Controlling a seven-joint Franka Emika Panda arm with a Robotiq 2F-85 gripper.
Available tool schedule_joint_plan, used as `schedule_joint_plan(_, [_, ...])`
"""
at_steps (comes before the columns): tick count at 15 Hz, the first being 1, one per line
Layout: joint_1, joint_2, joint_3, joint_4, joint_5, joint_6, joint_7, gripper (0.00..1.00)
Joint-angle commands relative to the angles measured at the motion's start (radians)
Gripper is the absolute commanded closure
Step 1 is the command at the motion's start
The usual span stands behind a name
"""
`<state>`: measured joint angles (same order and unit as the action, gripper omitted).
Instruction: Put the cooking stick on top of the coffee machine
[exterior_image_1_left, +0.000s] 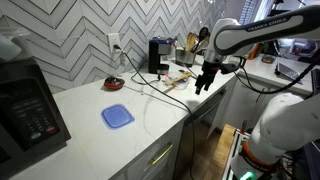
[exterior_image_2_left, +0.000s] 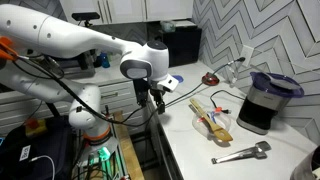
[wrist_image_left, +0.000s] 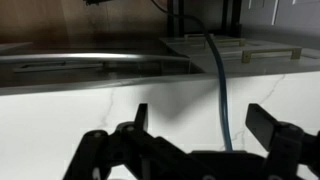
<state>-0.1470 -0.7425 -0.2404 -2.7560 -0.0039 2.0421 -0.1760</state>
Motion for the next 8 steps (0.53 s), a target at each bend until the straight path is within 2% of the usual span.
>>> schedule_joint_plan(1, [-0.007, 0.002, 0.007, -0.002, 0.006, -0.002, -0.005, 0.00])
schedule_joint_plan(4, [-0.008, 0.006, 0.007, -0.006, 0.006, -0.002, -0.005, 0.00])
schedule_joint_plan(6, [-0.021, 0.060, 0.040, 0.045, 0.052, 0.004, 0.135, 0.00])
schedule_joint_plan(8, [-0.022, 0.123, 0.045, 0.121, 0.088, 0.037, 0.208, 0.00])
